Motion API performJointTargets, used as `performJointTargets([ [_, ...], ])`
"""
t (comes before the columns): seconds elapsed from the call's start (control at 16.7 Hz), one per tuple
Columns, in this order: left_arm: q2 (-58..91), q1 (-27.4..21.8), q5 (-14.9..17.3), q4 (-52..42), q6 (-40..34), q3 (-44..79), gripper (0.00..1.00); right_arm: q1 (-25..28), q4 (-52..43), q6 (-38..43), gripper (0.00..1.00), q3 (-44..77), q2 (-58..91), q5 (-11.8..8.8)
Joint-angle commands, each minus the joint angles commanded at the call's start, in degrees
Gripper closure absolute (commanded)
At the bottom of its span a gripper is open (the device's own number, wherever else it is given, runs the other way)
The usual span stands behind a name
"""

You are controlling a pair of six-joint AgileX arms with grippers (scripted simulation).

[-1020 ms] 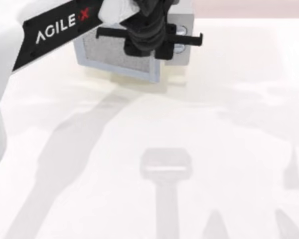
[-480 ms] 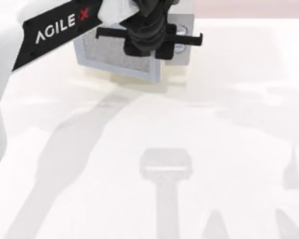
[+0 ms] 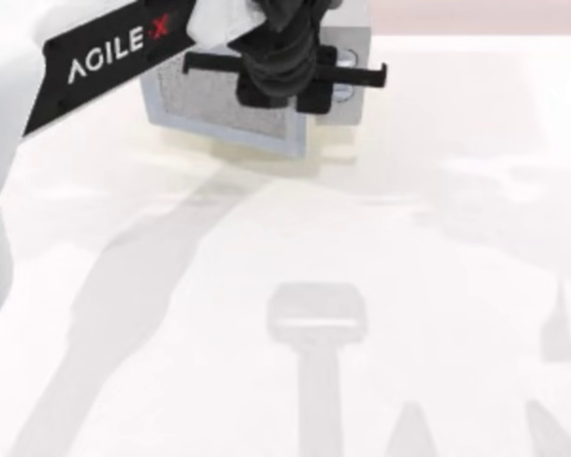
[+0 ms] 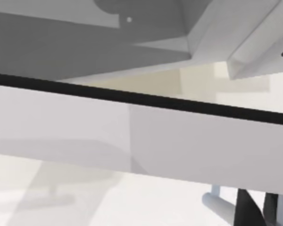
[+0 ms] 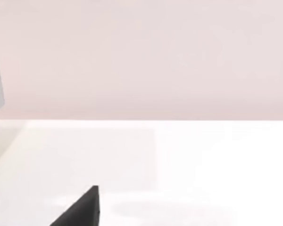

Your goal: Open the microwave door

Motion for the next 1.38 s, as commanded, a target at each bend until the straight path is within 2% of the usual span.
performJointTargets([
  [0.48,-5.6,1.3,2.8,4.1,6.1,-8.4,1.0,0.0,0.0,0.0,0.0,0.0,0.0,0.0],
  [1.38,-5.7,1.3,2.8,4.1,6.3,-8.6,1.0,0.0,0.0,0.0,0.0,0.0,0.0,0.0],
])
